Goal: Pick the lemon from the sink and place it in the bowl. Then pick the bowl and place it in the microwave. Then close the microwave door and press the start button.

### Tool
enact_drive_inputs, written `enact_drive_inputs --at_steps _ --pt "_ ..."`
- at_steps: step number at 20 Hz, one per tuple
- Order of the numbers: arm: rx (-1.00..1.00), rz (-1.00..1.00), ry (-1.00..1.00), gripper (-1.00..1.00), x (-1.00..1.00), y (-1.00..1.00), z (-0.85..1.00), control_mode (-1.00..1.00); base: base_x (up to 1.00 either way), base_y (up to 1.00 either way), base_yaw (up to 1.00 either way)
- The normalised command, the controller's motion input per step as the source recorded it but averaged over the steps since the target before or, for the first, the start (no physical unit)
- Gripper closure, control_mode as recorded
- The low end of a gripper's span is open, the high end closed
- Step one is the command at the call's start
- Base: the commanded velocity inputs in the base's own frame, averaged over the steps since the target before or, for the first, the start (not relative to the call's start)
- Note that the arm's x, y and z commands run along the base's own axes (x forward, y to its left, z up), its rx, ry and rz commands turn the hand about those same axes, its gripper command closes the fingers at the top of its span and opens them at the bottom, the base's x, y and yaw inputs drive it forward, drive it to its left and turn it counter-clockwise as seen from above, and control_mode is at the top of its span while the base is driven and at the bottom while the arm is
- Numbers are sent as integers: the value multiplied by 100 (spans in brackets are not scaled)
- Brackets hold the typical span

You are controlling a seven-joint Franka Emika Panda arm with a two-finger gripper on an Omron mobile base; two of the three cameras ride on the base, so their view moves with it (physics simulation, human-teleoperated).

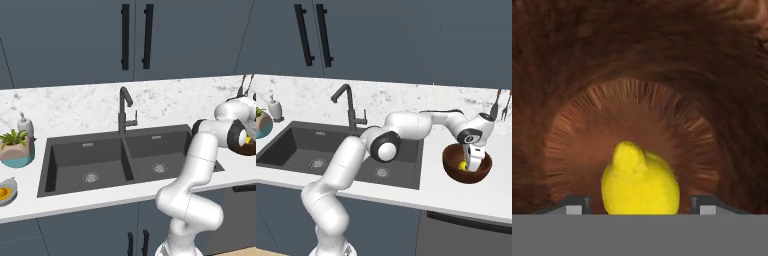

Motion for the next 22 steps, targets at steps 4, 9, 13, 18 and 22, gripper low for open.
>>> enact_drive_inputs --at_steps 4,9,13,18,22 --pt "0 0 -9 -100 0 0 0 -100 0 0 0" --pt "0 0 -14 -100 -10 0 7 -100 0 0 0" --pt "0 0 -15 -100 -30 10 35 -100 0 0 0" --pt "0 -1 -8 -100 -35 13 21 -100 0 0 0" --pt "0 -5 0 -100 -35 12 0 -100 0 0 0"
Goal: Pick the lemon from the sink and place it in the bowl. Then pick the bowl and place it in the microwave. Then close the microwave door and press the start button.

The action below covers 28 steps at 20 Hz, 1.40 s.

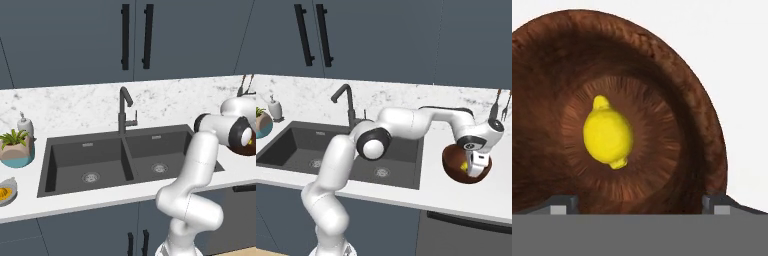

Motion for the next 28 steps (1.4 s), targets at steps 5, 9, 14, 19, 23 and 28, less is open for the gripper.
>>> enact_drive_inputs --at_steps 5,9,14,19,23,28 --pt "0 -4 0 -100 -27 11 0 -100 0 0 0" --pt "0 -4 0 -100 -19 4 0 -100 0 0 0" --pt "0 -4 0 -100 -17 0 0 -100 0 0 0" --pt "0 -4 0 -100 7 0 -4 -100 0 0 0" --pt "0 0 0 -100 35 -1 -12 -100 0 0 0" --pt "0 0 0 -100 17 0 -21 -100 0 0 0"
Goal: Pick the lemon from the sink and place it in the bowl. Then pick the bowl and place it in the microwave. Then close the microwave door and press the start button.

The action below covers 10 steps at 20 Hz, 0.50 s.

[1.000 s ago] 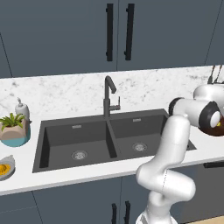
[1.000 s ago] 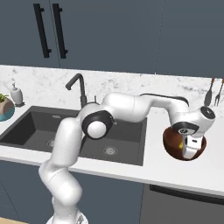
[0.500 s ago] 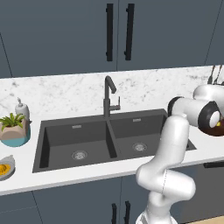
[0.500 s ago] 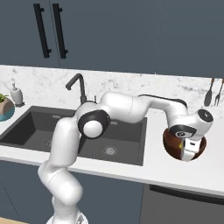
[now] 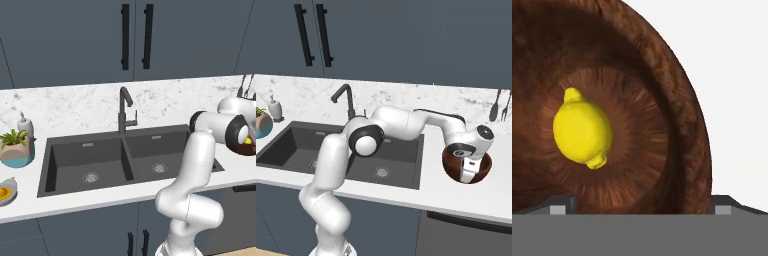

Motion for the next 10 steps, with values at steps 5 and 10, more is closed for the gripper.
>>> enact_drive_inputs --at_steps 5,10 --pt "0 -1 0 -100 1 0 -28 -100 0 0 0" --pt "0 -2 0 -100 0 0 -26 -100 0 0 0"
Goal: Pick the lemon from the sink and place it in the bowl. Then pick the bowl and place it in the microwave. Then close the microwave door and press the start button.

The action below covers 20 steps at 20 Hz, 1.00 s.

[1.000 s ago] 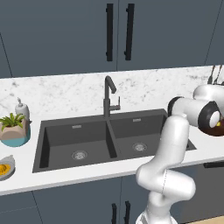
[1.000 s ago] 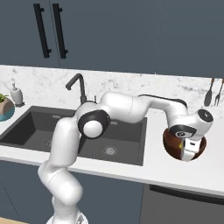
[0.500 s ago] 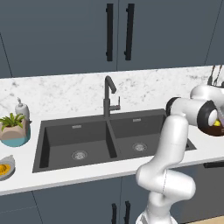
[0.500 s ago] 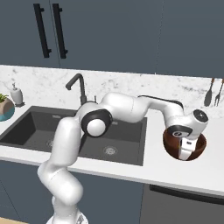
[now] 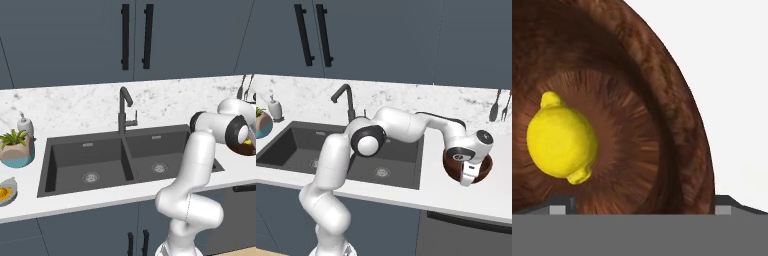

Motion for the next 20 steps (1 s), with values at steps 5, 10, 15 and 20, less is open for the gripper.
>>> enact_drive_inputs --at_steps 5,10,15,20 --pt "0 -1 0 100 0 0 -18 -100 0 0 0" --pt "0 0 0 100 0 0 -7 -100 0 0 0" --pt "0 0 0 100 0 1 0 -100 0 0 0" --pt "0 0 0 100 -9 25 9 -100 0 0 0"
